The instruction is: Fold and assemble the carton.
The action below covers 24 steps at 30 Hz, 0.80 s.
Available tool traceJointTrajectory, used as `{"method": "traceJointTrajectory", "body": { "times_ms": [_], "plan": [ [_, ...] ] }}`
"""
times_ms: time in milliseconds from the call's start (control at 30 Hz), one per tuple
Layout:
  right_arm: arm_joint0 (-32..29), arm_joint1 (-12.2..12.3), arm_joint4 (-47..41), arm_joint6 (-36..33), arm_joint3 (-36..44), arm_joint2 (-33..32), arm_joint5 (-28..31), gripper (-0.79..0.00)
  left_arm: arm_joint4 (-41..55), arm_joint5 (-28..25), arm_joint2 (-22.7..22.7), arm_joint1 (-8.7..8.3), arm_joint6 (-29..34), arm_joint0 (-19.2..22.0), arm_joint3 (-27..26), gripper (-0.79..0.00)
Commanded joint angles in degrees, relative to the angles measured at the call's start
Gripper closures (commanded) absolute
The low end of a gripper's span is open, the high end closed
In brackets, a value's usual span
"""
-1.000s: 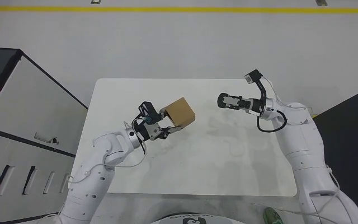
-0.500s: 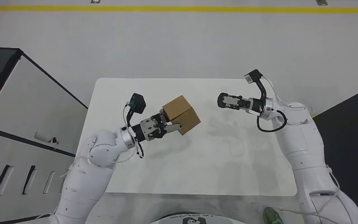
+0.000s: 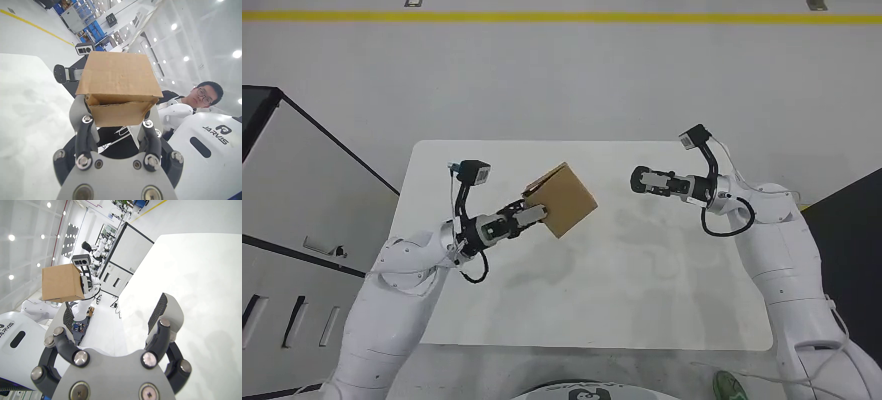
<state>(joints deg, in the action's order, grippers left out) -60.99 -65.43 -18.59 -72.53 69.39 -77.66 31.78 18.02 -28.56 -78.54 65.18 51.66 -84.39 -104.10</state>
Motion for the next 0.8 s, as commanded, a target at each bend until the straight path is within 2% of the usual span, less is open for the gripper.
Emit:
{"method": "traceJointTrajectory", "body": {
  "times_ms": [0, 133, 300, 367, 400, 633, 700, 767],
  "plan": [
    [0.0, 0.0, 0.0, 0.0, 0.0, 0.0, 0.0, -0.785, 7.52, 3.72, 1.7, 0.26, -0.98, -0.69, 0.04, 0.0],
    [0.0, 0.0, 0.0, 0.0, 0.0, 0.0, 0.0, -0.785, 19.08, 14.71, 2.31, 0.24, 0.32, -0.94, 1.12, 0.0],
    [0.0, 0.0, 0.0, 0.0, 0.0, 0.0, 0.0, -0.785, 25.83, 29.19, 2.32, -0.08, 1.45, -0.95, 2.86, 0.0],
    [0.0, 0.0, 0.0, 0.0, 0.0, 0.0, 0.0, -0.785, 30.15, 34.62, 1.93, -0.08, -0.39, -1.16, 2.92, 0.0],
    [0.0, 0.0, 0.0, 0.0, 0.0, 0.0, 0.0, -0.785, 29.7, 36.23, 1.8, -0.21, 0.09, -0.83, 2.36, 0.0],
    [0.0, 0.0, 0.0, 0.0, 0.0, 0.0, 0.0, -0.785, 29.7, 36.23, 1.8, -0.21, 0.09, -0.83, 2.36, 0.0],
    [0.0, 0.0, 0.0, 0.0, 0.0, 0.0, 0.0, -0.785, 31.51, 39.06, 2.11, -0.1, -2.79, -1.01, 2.48, 0.0],
    [0.0, 0.0, 0.0, 0.0, 0.0, 0.0, 0.0, -0.785, 40.72, 45.84, 2.59, 0.24, -5.08, -1.5, 3.68, 0.0]
  ]
}}
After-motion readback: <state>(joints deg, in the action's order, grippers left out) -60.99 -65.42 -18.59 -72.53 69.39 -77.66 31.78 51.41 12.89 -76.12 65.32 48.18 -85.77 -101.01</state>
